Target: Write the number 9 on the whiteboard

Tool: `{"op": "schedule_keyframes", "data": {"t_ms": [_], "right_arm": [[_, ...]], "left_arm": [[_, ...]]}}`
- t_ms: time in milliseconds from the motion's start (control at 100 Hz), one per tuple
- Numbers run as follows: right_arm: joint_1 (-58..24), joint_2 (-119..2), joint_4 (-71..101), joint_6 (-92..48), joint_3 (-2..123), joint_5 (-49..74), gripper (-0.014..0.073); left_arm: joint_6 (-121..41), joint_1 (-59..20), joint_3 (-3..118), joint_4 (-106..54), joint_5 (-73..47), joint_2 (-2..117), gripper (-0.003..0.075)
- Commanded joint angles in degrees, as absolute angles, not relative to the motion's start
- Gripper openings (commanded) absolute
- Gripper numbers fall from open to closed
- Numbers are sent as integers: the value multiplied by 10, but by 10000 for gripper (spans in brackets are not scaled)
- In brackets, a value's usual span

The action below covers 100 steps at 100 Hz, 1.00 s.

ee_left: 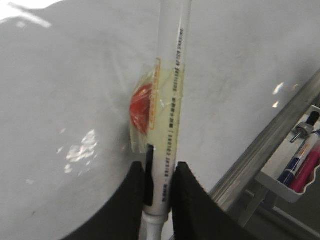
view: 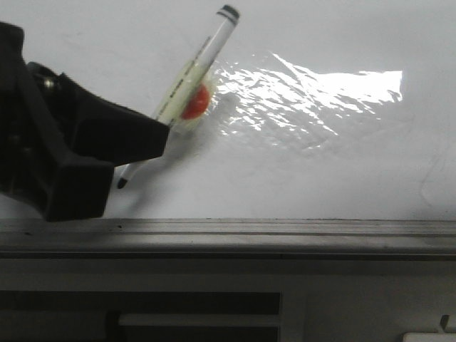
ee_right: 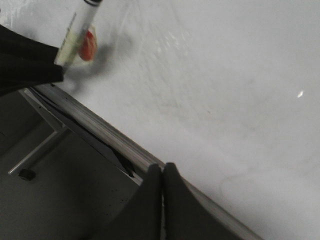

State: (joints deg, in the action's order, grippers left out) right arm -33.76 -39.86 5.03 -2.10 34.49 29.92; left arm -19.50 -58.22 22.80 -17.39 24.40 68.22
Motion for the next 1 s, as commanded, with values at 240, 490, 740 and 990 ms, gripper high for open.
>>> {"op": "schedule_keyframes", "data": {"t_ms": [240,490,740,990], "right_arm": [[-414,-471,58,-56,450,263,425],[-469,-491,58,-56,466,262,382],[-470,-499,59,-56,466,263,349],[-470,-539,59,-56,466,259,169]], "left_arm": [[-194,-594,253,-37,277,659,-20],[-194,-594,253,52,306,658,-20],[-194,-594,253,109,325,658,-20],[-194,-594,253,109,327,658,-20]]}}
